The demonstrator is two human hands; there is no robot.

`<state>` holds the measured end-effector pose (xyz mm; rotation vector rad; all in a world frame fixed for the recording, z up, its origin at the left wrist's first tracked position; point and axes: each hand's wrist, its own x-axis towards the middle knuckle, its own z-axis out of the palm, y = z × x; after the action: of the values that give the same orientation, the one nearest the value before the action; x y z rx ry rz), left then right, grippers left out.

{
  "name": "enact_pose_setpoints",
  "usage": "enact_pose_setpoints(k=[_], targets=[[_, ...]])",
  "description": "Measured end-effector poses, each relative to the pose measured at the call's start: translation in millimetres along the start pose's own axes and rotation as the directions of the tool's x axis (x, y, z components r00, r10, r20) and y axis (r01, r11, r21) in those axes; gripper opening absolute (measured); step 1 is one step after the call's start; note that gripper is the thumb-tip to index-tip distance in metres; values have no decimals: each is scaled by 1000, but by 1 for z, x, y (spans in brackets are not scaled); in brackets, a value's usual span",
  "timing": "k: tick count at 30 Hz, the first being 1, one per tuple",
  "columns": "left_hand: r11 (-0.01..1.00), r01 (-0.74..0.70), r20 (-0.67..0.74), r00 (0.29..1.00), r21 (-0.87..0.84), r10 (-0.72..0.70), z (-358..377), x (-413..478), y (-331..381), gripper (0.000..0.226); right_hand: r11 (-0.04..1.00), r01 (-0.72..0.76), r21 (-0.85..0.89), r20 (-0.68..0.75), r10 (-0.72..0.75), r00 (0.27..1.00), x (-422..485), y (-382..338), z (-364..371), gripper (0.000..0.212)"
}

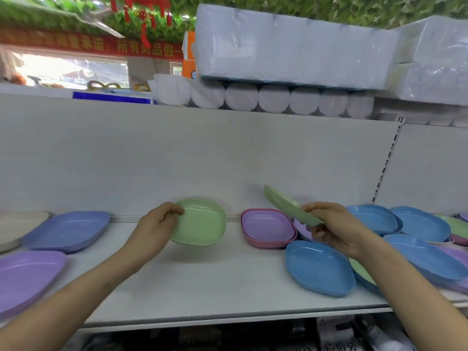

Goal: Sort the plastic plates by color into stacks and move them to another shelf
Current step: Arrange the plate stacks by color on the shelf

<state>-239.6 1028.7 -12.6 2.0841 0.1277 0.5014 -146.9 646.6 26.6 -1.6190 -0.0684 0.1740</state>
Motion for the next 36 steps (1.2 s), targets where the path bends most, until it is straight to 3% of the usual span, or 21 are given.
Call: enact_pose_setpoints(k=[2,5,6,9,10,15,21,32,36], targets=[[1000,3,-14,1000,27,-3,-6,-14,-1,20,998,21,59,109,-27,994,-2,1,20,26],[997,32,-40,999,73,-29,-20,-33,-7,28,992,47,115,224,-72,972,-11,3,53,18],[996,43,-60,997,82,-39,-26,-40,-9,32,990,49,132,268,-84,960,-15,3,65,25],[989,72,-141,989,128,-54,-48,-63,-17,47,992,68,108,376,-104,921,-23,4,102,75],[984,85,-157,986,155,-60,-57,-71,-19,51,992,87,90,387,-116,915,-25,6,115,78],[968,150,-237,966,201,-100,-113,-111,-32,57,956,294,-4,375,-271,887,-45,12,184,58],[961,197,-341,932,196,-121,-195,-159,-47,52,859,472,-200,429,-356,830,-85,7,257,57],[936,259,-395,906,239,-150,-381,-273,-120,51,767,571,-292,538,-361,761,-200,20,448,73],[942,266,-402,900,206,-166,-430,-304,-146,50,754,566,-332,529,-348,774,-236,30,500,76]])
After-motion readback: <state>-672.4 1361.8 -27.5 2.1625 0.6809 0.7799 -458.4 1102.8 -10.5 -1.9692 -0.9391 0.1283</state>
